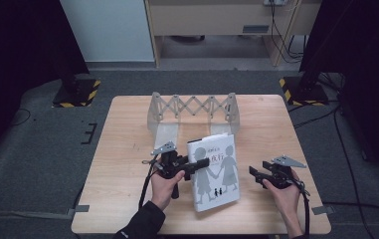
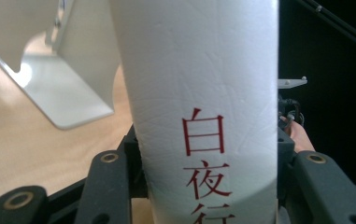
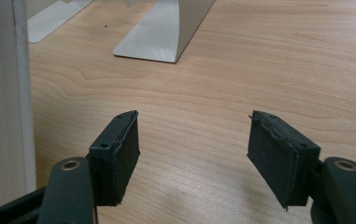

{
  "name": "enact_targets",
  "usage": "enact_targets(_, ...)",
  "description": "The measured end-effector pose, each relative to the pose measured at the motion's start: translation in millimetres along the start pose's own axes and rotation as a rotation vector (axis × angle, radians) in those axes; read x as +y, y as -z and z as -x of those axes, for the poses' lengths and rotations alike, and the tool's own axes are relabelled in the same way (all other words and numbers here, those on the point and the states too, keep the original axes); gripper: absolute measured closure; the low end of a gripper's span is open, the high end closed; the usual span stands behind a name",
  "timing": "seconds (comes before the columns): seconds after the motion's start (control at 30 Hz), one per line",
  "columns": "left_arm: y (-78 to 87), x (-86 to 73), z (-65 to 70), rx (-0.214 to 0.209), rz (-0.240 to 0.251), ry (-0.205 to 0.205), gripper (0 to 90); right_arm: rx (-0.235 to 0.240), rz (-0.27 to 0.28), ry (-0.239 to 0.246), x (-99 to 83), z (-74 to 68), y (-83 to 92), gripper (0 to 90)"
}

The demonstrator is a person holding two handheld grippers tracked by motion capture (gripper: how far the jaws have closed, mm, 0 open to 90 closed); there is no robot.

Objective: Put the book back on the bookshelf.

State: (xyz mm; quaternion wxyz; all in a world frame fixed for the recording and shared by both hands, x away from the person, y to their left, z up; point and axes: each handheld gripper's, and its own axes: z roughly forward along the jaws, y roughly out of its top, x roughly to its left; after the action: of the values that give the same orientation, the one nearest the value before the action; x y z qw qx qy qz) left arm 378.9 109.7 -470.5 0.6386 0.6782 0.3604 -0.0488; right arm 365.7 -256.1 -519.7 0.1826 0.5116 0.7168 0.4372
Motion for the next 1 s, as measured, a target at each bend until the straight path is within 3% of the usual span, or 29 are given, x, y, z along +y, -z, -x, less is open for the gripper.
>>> enact_targets(0.17, 7.3, -6.3, -1.5, -0.025, 0.011, -0.024, 49.8, -0.004, -0.004, 0.008, -0.2, -0.5, -0.7, 34.0)
enact_targets(0.43, 15.7, -15.7, -3.7, -0.021, 0.026, -0.007, 48.6, -0.016, -0.025, 0.012, -1.7, -0.8, -3.8, 33.0)
enact_targets(0.7, 17.4, -19.5, 0.7, -0.02, 0.029, -0.04, 48.1, -0.056, -0.089, 0.047, -6.2, 2.3, -8.8, 28.8)
enact_targets(1.0, 16.3, -23.1, 4.0, -0.004, 0.007, -0.083, 46.6, -0.1, -0.121, 0.055, -9.0, 7.8, -11.5, 24.5)
